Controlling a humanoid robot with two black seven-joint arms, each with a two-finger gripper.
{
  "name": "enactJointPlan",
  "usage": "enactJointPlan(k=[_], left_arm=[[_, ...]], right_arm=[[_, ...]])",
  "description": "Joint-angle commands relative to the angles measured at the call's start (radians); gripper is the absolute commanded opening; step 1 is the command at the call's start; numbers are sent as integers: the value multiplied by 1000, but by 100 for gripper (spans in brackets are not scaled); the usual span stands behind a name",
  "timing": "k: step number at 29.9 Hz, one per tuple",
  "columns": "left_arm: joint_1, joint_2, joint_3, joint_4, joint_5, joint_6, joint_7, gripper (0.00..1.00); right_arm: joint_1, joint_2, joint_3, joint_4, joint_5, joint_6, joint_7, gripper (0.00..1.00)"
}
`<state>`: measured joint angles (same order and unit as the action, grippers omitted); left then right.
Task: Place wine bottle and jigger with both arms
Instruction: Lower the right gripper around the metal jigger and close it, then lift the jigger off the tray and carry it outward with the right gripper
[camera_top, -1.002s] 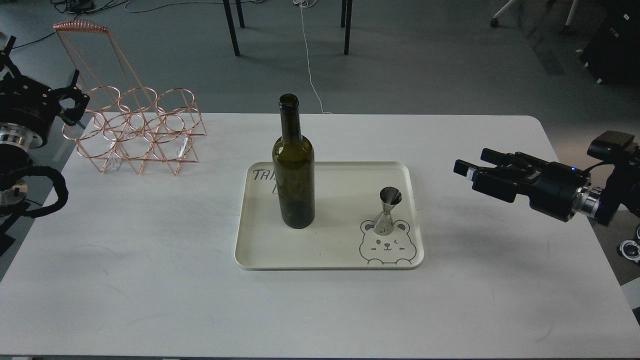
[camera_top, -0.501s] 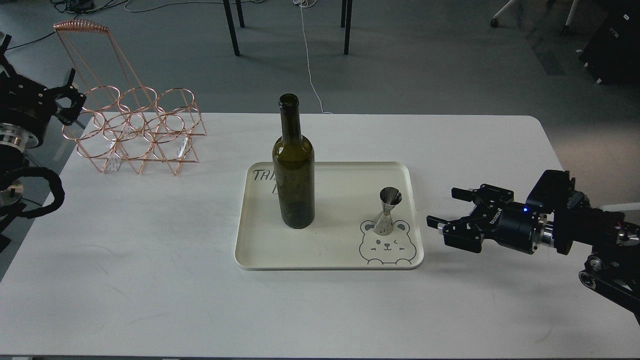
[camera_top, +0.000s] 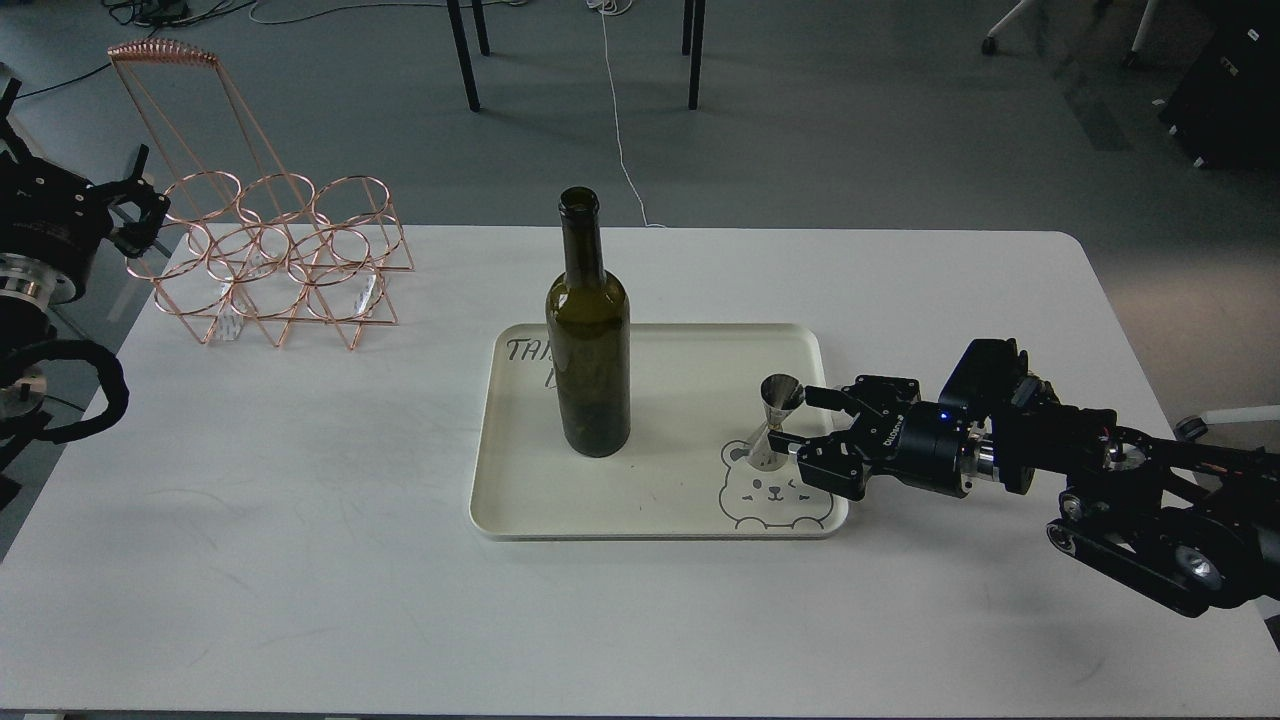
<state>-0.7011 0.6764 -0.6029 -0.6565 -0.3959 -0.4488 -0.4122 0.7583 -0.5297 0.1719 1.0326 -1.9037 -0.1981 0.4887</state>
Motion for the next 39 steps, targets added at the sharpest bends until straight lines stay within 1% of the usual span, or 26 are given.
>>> enactJointPlan(k=[1, 4, 10, 14, 20, 24, 28, 30, 36, 39], left_arm=[[0, 0, -2, 2, 0, -1, 0, 98], [0, 0, 0, 5, 0, -1, 0, 98], [0, 6, 0, 8, 0, -1, 0, 98], [0, 6, -2, 8, 0, -1, 0, 98], [0, 6, 0, 8, 0, -1, 0, 98], [0, 6, 0, 8, 0, -1, 0, 98], [0, 6, 0, 8, 0, -1, 0, 98], [0, 6, 0, 8, 0, -1, 0, 98], [-1, 6, -2, 8, 0, 1, 0, 98], [-1, 6, -2, 8, -1, 2, 0, 98]], right_arm=[[12, 22, -5, -26, 0, 0, 0, 75], [18, 31, -6, -29, 0, 0, 0, 74], [16, 50, -8, -39, 0, 0, 0, 58], [15, 68, -8, -39, 0, 0, 0, 51], [18, 73, -9, -39, 0, 0, 0, 32], [18, 71, -9, -39, -23, 0, 0, 17], [18, 71, -9, -39, -32, -4, 0, 8], [18, 71, -9, -39, -32, -23, 0, 6], [21, 56, -8, -37, -31, -63, 0, 5], [26, 28, 6, -31, -21, -102, 0, 5]])
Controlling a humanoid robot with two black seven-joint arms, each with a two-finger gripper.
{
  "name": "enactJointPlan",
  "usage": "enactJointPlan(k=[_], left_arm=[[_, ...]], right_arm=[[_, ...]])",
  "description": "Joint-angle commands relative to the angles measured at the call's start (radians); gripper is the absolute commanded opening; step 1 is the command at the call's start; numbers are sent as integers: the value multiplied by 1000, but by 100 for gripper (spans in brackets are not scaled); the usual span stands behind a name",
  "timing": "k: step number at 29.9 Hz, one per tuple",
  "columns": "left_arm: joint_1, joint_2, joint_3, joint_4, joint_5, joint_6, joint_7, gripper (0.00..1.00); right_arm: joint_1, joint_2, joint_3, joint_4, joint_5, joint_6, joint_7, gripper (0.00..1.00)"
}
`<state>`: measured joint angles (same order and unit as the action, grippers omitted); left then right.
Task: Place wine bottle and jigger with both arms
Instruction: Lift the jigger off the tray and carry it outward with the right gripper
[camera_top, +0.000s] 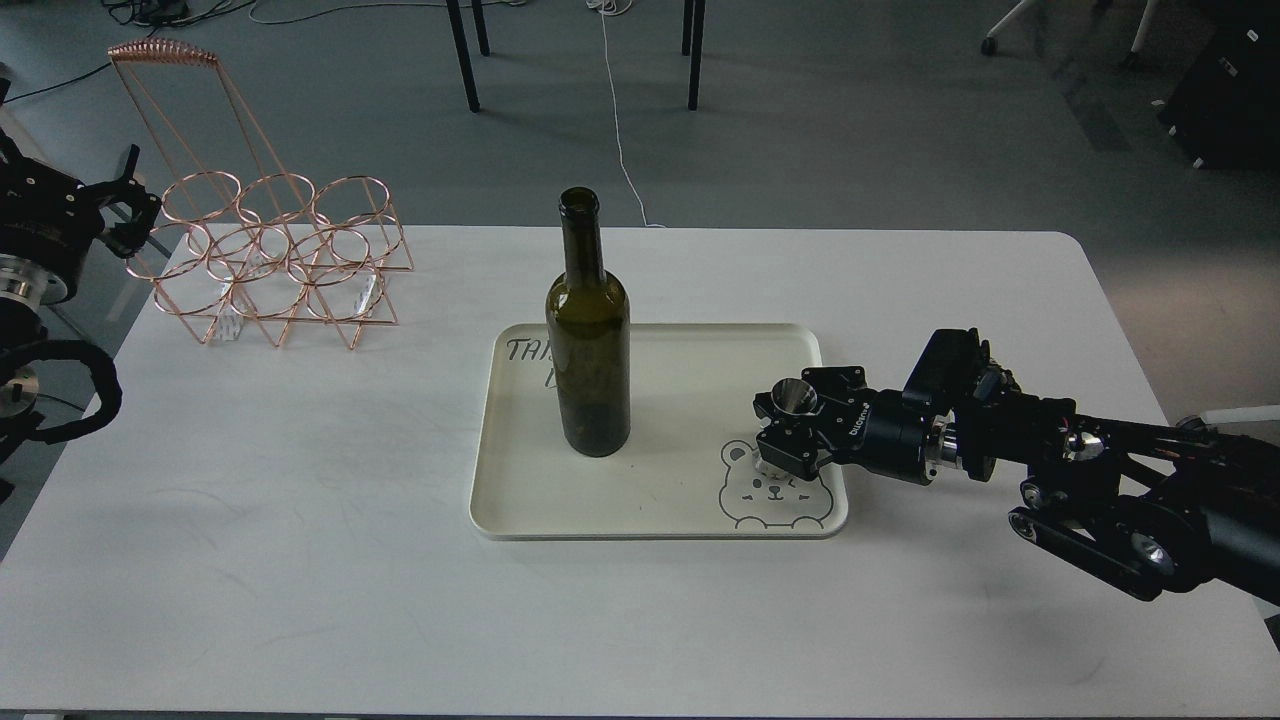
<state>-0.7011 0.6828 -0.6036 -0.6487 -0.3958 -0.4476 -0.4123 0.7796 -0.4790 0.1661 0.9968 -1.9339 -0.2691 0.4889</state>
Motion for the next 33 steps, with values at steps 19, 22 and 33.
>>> enactJointPlan(k=[19, 22, 33], left_arm=[[-11, 12, -2, -11, 0, 14, 0, 98], [-12, 11, -1, -12, 2, 15, 0, 98], [-14, 11, 1, -14, 2, 15, 1, 98]], right_arm=[[-100, -348, 153, 57, 248, -127, 0, 5], [-144, -342, 148, -24, 256, -185, 0, 5], [-200, -238, 147, -224, 322, -220, 0, 5]])
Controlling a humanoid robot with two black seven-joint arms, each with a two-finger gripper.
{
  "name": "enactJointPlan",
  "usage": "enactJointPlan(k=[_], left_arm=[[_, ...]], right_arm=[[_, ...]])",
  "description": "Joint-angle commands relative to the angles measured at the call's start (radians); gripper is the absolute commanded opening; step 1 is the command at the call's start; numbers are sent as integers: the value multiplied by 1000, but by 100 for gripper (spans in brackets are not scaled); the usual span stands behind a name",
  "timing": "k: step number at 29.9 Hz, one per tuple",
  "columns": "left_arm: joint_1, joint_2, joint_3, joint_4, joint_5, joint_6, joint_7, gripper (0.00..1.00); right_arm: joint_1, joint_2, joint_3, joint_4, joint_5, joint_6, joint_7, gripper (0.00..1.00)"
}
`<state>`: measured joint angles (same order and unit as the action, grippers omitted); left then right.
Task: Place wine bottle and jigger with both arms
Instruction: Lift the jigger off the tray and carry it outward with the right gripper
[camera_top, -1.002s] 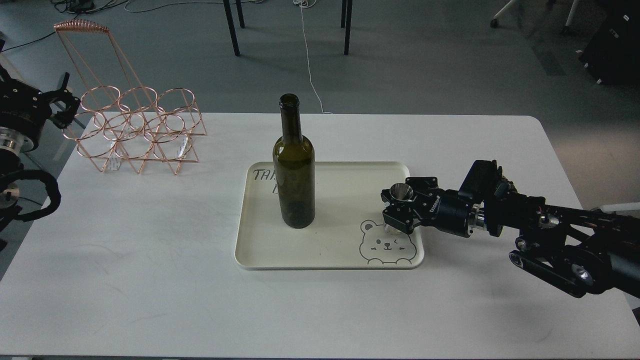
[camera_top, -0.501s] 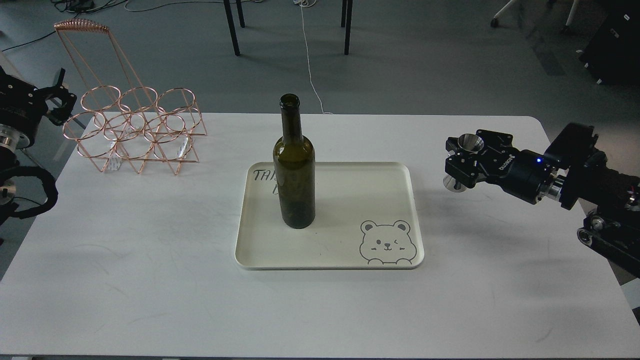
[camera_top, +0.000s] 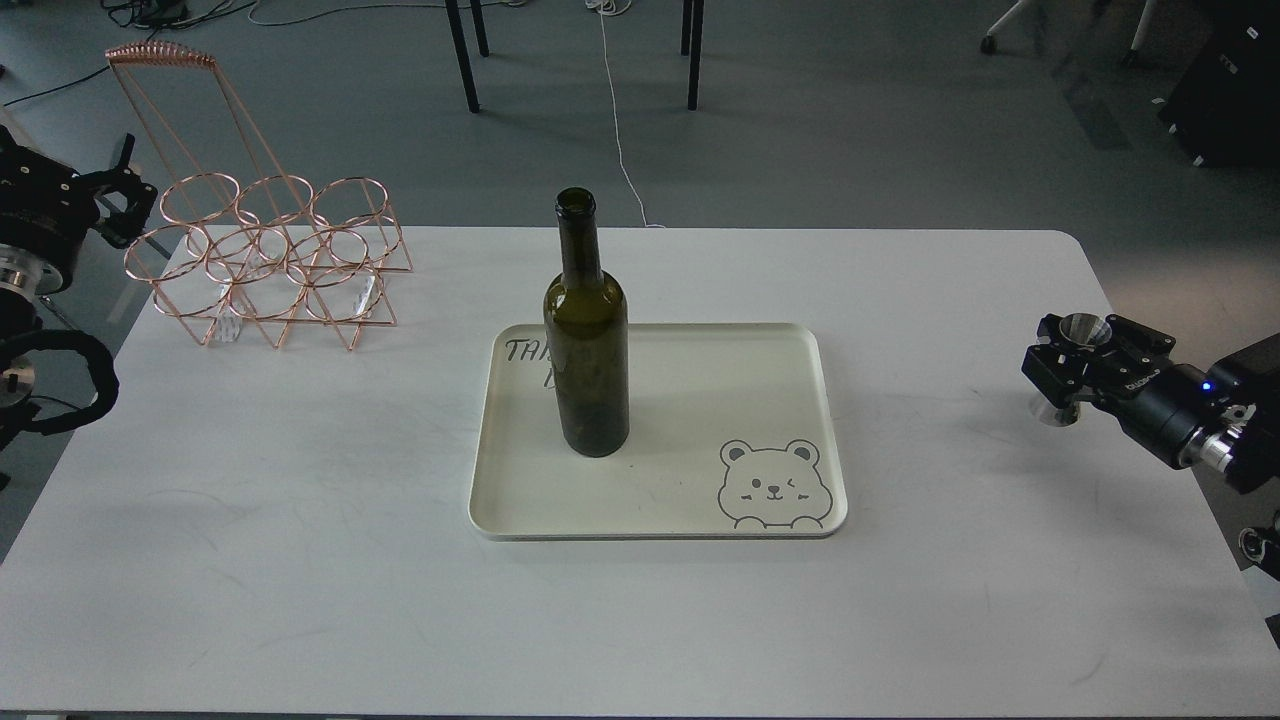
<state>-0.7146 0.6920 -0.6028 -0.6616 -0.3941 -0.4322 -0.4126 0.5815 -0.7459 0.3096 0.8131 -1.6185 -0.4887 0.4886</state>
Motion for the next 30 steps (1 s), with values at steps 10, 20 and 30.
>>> enactJointPlan(k=[10, 20, 30], left_arm=[[-2, 4, 0, -1, 0, -2, 1, 98], [-2, 12, -2, -1, 0, 0, 1, 98], [-3, 21, -3, -3, 0, -2, 1, 98]], right_arm=[[-6, 123, -14, -95, 25, 0, 0, 7], [-9, 122, -14, -101, 26, 0, 0, 23], [-31, 108, -18, -91, 28, 0, 0, 40]])
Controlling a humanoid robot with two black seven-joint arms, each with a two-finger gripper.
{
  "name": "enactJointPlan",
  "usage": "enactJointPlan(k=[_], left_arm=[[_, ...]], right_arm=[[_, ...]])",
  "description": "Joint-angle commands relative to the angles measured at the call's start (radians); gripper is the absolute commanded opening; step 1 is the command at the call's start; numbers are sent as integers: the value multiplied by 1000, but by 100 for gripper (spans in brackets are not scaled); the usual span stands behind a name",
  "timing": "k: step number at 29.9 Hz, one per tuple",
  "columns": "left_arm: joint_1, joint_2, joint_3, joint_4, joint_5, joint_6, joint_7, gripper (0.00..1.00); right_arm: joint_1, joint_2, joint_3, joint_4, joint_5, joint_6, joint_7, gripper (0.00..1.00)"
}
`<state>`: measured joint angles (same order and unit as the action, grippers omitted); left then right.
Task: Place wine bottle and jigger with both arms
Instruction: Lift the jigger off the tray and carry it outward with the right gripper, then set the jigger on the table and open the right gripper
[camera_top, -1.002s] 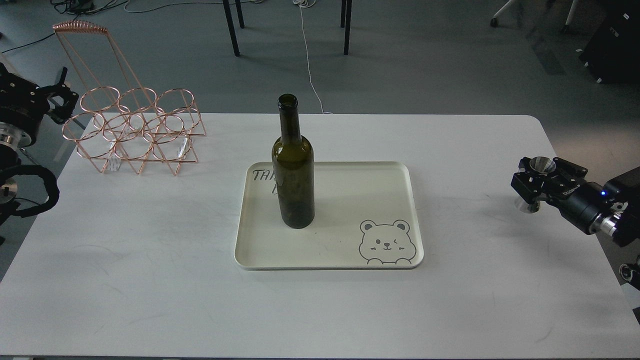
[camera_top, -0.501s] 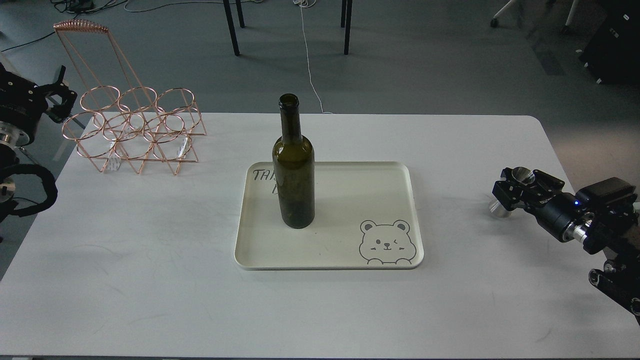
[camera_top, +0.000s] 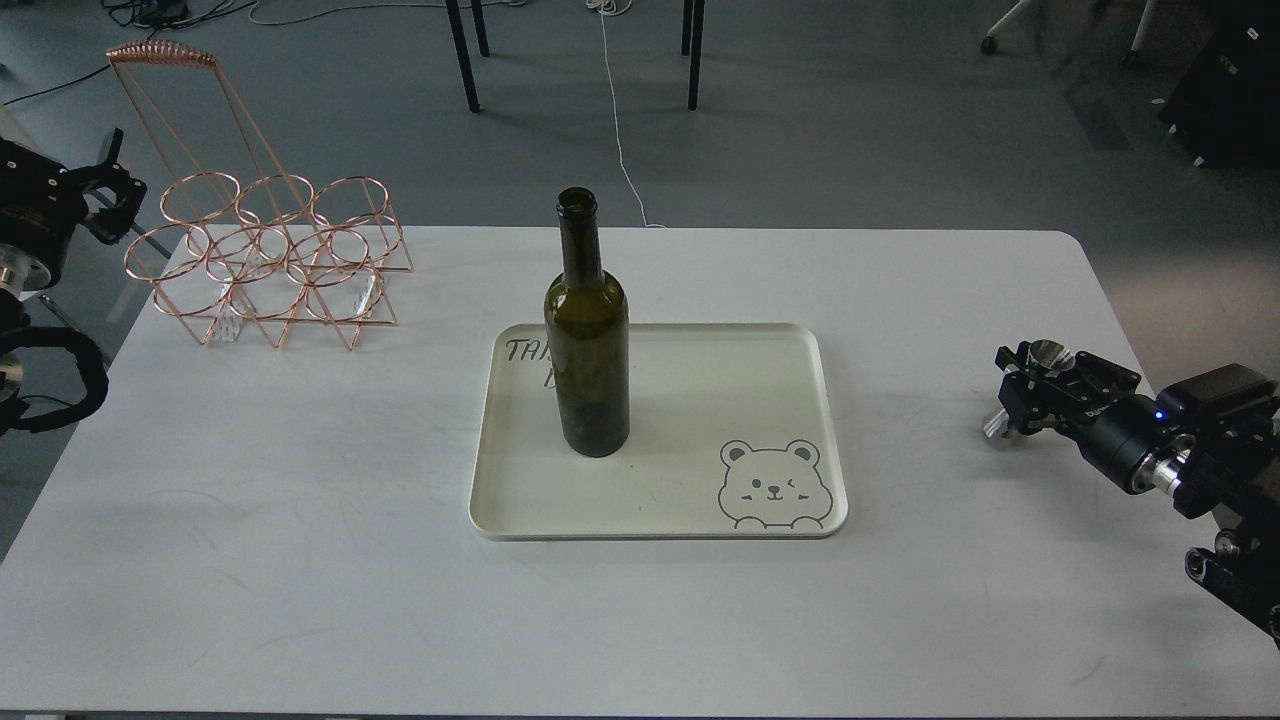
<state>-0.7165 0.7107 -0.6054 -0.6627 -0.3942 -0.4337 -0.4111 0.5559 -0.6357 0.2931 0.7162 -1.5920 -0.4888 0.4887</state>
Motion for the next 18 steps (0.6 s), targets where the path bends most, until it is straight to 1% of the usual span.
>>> enactJointPlan(k=[1, 2, 3, 5, 8, 15, 18], left_arm=[[-1, 6, -1, -3, 0, 0, 0, 98], [-1, 9, -1, -3, 0, 0, 0, 98], [-1, 9, -1, -3, 0, -2, 0, 98], [0, 15, 1, -9, 0, -5, 0, 98], [0, 24, -1, -35, 0, -3, 0, 98], [0, 24, -1, -41, 0, 0, 2, 98], [0, 26, 1, -41, 0, -2, 3, 98]], right_arm=[[-7, -4, -2, 8, 0, 0, 0, 44], [-10, -10, -5, 11, 1, 0, 0, 50], [-17, -15, -5, 15, 1, 0, 0, 54], [-34, -21, -5, 46, 1, 0, 0, 56], [-56, -53, -5, 89, 1, 0, 0, 64], [-85, -182, -5, 206, 1, 0, 0, 95], [-99, -260, -5, 256, 13, 0, 0, 97]])
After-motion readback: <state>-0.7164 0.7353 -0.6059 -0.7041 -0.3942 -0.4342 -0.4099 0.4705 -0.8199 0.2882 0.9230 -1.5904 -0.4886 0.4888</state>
